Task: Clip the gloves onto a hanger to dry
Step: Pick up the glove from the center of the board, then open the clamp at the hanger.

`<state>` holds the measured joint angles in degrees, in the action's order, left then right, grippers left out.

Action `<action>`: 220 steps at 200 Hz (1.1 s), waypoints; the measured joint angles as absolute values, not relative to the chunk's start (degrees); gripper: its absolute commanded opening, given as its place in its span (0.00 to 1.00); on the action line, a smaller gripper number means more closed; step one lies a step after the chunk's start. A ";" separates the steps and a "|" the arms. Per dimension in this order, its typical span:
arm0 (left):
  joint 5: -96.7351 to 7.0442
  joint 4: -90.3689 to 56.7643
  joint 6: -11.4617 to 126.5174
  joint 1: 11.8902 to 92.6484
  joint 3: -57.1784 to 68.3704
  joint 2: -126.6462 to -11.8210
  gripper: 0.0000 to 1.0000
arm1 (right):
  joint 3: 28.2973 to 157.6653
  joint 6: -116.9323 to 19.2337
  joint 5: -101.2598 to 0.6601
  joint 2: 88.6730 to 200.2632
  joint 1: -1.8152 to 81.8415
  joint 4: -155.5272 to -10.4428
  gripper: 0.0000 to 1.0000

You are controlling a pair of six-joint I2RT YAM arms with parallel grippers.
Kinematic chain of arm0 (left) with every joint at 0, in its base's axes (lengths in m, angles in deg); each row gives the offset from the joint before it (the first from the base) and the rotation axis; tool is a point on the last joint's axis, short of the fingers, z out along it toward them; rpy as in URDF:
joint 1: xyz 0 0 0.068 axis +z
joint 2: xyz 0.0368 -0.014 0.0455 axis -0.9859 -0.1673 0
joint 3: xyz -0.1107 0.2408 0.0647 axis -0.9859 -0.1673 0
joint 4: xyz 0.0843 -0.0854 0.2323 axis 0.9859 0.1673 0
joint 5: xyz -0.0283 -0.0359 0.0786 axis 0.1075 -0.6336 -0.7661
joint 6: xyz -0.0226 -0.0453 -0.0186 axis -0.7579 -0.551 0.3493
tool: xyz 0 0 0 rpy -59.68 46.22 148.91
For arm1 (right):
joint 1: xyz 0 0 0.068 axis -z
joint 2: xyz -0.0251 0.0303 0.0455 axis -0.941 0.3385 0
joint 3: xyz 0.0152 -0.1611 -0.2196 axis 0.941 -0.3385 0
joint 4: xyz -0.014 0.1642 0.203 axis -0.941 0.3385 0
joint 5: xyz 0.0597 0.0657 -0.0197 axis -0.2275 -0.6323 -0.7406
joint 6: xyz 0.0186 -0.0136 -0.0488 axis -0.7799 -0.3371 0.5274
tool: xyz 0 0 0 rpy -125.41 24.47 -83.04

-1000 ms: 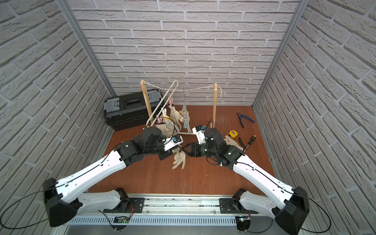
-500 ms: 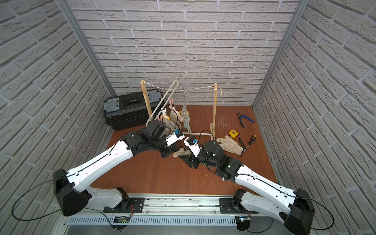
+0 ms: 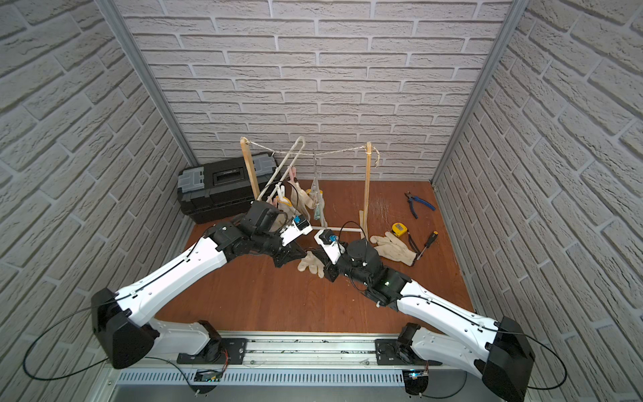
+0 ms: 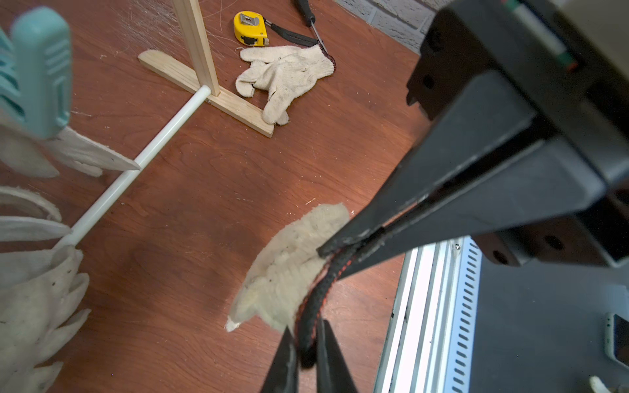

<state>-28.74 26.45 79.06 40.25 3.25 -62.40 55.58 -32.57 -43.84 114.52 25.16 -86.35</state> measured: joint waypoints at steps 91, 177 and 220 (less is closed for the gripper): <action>-39.69 18.71 80.29 46.28 7.82 -66.97 0.61 | 54.25 -35.17 -43.82 112.90 40.28 -76.93 0.03; -37.15 13.66 90.74 50.78 19.54 -80.54 0.66 | 71.80 -32.98 -47.45 127.13 43.45 -70.53 0.03; -34.29 13.14 97.56 50.94 23.76 -84.17 0.67 | 79.01 -31.43 -48.78 134.65 44.41 -66.94 0.03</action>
<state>-34.29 13.14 97.56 50.94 23.76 -84.17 79.01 -31.43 -48.78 134.65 44.41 -66.94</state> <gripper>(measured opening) 0.667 0.065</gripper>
